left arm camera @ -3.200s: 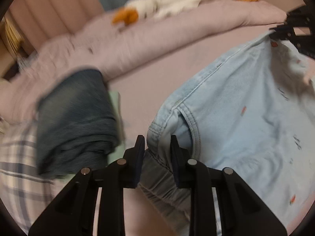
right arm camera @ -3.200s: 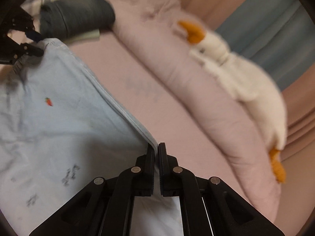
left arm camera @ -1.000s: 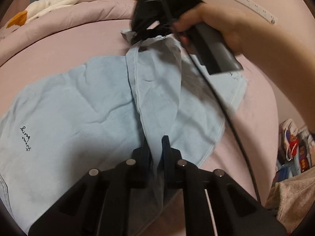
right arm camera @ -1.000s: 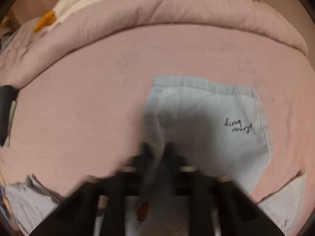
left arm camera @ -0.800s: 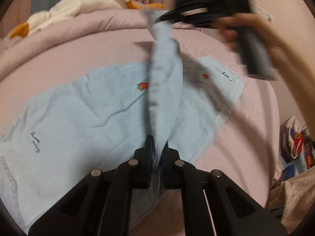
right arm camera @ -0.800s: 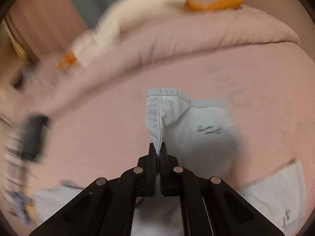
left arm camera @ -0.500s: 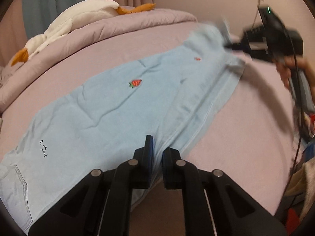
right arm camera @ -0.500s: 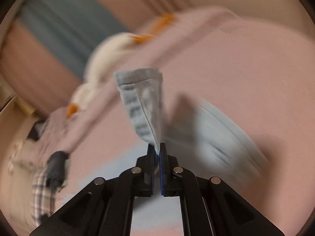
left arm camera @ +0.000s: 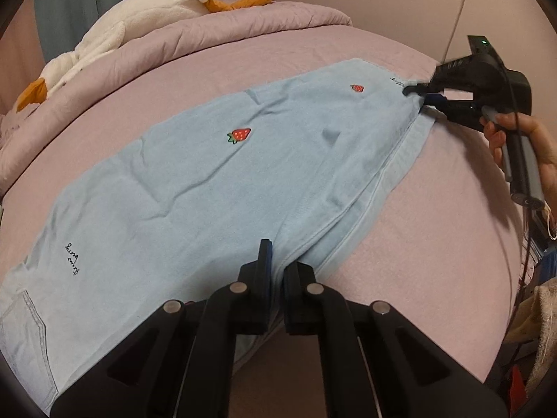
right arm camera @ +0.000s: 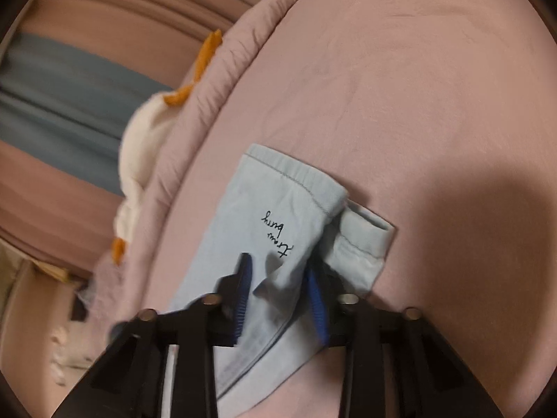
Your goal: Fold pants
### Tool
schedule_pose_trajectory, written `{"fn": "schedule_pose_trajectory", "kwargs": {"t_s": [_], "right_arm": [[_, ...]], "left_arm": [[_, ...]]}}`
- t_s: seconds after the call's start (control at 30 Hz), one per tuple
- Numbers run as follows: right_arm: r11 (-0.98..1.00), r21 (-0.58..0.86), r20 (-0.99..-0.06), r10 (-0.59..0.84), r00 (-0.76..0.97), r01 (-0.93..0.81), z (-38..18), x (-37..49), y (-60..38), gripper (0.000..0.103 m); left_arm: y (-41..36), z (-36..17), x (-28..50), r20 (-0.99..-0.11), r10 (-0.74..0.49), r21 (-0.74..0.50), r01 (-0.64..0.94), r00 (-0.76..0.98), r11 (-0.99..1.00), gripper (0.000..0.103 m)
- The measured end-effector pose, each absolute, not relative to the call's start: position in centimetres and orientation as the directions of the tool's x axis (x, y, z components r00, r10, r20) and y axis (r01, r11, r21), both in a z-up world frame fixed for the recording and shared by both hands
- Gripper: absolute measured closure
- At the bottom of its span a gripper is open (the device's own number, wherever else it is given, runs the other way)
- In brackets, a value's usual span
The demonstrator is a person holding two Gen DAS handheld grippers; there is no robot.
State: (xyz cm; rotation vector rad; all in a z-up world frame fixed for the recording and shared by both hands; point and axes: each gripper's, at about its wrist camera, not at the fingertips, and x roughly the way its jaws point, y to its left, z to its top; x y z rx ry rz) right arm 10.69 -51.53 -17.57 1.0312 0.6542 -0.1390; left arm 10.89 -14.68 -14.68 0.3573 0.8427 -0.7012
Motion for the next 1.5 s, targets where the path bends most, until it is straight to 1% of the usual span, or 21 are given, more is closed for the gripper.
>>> {"fn": "schedule_pose_trajectory", "kwargs": {"t_s": [0.17,0.27,0.33,0.4,0.43,0.5,0.57,0.67,0.73,0.83,0.93,1.0,1.07,1.1,1.13,1.23,1.3,1.37,1.4,1.43,1.5], "right_arm": [[0.594,0.707,-0.562,0.143,0.814,0.384,-17.0,6.9,-51.8,0.096],[0.618,0.641,-0.636,0.097,0.765,0.455,-18.1,6.9,-52.4,0.096],[0.620,0.646,-0.650,0.141,0.746,0.446,-19.4,7.4,-52.7,0.095],[0.641,0.627,-0.655,0.125,0.745,0.444,-19.2,7.5,-52.8,0.095],[0.656,0.599,-0.667,0.091,0.740,0.459,-18.6,7.2,-52.7,0.095],[0.698,0.501,-0.688,-0.037,0.724,0.511,-16.7,6.4,-52.4,0.085],[0.746,0.440,-0.667,-0.101,0.738,0.500,-14.9,6.0,-51.2,0.081],[0.838,0.444,-0.622,0.035,0.782,0.316,-13.1,7.1,-47.6,0.081],[0.870,0.467,-0.607,0.187,0.772,0.156,-12.5,9.0,-44.2,0.081],[0.906,0.422,-0.636,0.280,0.719,0.021,-12.8,11.6,-39.4,0.084],[0.941,0.336,-0.720,0.281,0.635,-0.035,-15.1,12.7,-36.2,0.084],[0.968,0.246,-0.772,0.225,0.595,-0.047,-16.8,12.0,-35.3,0.086],[0.967,0.246,-0.732,0.233,0.640,-0.070,-17.1,10.5,-36.0,0.088],[0.959,0.278,-0.736,0.248,0.630,-0.054,-17.1,10.2,-36.9,0.093],[0.953,0.300,-0.736,0.260,0.625,-0.043,-16.9,10.2,-37.5,0.093],[0.947,0.321,-0.714,0.251,0.654,-0.013,-15.1,9.9,-39.0,0.093],[0.946,0.324,-0.675,0.255,0.693,-0.033,-14.5,9.1,-39.2,0.091],[0.947,0.321,-0.695,0.246,0.675,-0.015,-15.6,10.1,-39.4,0.083],[0.961,0.277,-0.742,0.209,0.637,0.006,-16.9,10.6,-39.2,0.082],[0.969,0.246,-0.773,0.190,0.605,0.009,-18.2,10.1,-38.5,0.083],[0.976,0.218,-0.752,0.182,0.634,-0.021,-18.4,9.5,-38.2,0.083]], "left_arm": [[-14.4,-13.5,9.6,-0.758,-0.438,0.062,0.722,0.483,0.689,0.099],[-14.9,-14.7,9.5,-0.776,-0.397,0.110,0.725,0.490,0.680,0.098],[-15.1,-15.4,9.5,-0.790,-0.380,0.120,0.728,0.482,0.675,0.099],[-14.7,-14.8,9.4,-0.788,-0.395,0.095,0.728,0.472,0.679,0.098],[-14.4,-14.5,9.4,-0.790,-0.407,0.069,0.725,0.459,0.685,0.096],[-13.3,-13.5,9.3,-0.786,-0.449,-0.001,0.726,0.425,0.688,0.090],[-12.3,-12.6,9.1,-0.765,-0.493,-0.054,0.721,0.414,0.691,0.076],[-12.6,-11.6,10.0,-0.738,-0.523,-0.100,0.698,0.426,0.710,0.074],[-13.6,-11.4,11.0,-0.734,-0.529,-0.133,0.673,0.426,0.727,0.075],[-15.6,-12.8,12.4,-0.762,-0.519,-0.178,0.646,0.386,0.742,0.076],[-16.6,-15.1,12.0,-0.816,-0.443,-0.104,0.660,0.371,0.744,0.075],[-15.9,-15.4,11.1,-0.793,-0.463,-0.085,0.681,0.396,0.728,0.075],[-14.9,-14.8,11.0,-0.789,-0.486,-0.125,0.676,0.376,0.726,0.074],[-14.1,-14.3,11.2,-0.788,-0.495,-0.149,0.667,0.366,0.730,0.073],[-13.3,-13.6,11.3,-0.777,-0.499,-0.148,0.659,0.384,0.737,0.071],[-10.5,-12.3,11.7,-0.744,-0.446,-0.065,0.611,0.497,0.789,0.072],[-8.0,-12.7,12.8,-0.754,-0.392,-0.059,0.539,0.528,0.840,0.074],[-5.0,-14.1,14.0,-0.786,-0.306,-0.052,0.436,0.537,0.898,0.074],[-3.1,-15.0,14.1,-0.807,-0.260,-0.042,0.387,0.530,0.921,0.075],[-0.9,-15.4,13.8,-0.801,-0.287,-0.095,0.361,0.526,0.928,0.078],[2.4,-15.1,12.9,-0.779,-0.321,-0.167,0.315,0.538,0.934,0.085]]}}
